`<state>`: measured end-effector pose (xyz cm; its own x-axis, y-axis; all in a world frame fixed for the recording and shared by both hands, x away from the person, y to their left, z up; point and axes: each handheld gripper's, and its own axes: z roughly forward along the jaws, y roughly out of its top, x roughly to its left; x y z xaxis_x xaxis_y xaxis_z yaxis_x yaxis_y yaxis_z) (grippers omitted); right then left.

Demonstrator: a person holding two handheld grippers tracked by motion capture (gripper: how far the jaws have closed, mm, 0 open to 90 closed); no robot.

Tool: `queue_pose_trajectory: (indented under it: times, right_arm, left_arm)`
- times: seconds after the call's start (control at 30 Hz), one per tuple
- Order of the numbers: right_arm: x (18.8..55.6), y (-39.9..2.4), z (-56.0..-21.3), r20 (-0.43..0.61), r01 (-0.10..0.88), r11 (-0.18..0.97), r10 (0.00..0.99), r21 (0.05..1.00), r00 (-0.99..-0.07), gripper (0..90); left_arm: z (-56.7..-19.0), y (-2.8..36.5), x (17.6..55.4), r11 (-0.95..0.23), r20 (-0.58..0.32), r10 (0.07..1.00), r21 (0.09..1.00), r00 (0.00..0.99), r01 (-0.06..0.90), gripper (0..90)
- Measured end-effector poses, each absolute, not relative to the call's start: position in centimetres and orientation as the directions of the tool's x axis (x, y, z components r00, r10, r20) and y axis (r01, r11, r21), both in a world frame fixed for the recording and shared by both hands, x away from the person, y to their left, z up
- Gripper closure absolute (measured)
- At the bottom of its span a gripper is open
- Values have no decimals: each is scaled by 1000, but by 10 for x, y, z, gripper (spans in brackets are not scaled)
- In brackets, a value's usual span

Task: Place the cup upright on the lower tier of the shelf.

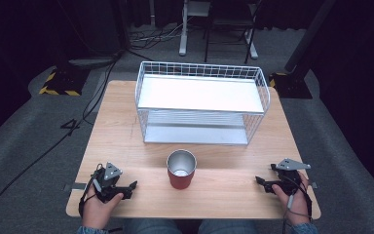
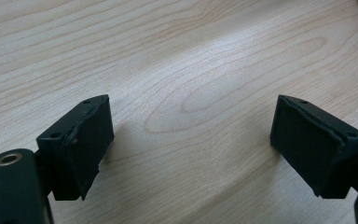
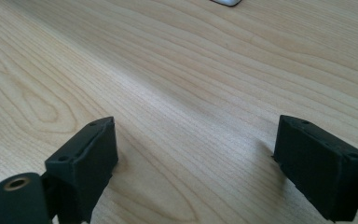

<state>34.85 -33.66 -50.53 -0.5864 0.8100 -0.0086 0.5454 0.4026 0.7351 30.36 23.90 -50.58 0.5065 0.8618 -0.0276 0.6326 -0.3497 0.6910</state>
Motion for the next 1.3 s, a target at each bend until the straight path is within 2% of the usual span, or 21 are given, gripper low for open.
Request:
queue_pose_trajectory:
  times: [0.4, 0.83, 1.3]
  right_arm:
    - [349, -337, -505, -5, 545, 402, 808, 736, -589, 136]
    - [349, -337, -505, -4, 545, 401, 808, 736, -589, 136]
    - [349, -337, -505, -4, 545, 401, 808, 736, -589, 136]
  left_arm:
    - [-504, 238, 297, -314, -50, 869, 714, 493, 626, 178]
    - [-483, 229, 255, -216, -97, 865, 814, 492, 540, 178]
    - [-464, 186, 236, -239, -81, 776, 880, 626, 410, 154]
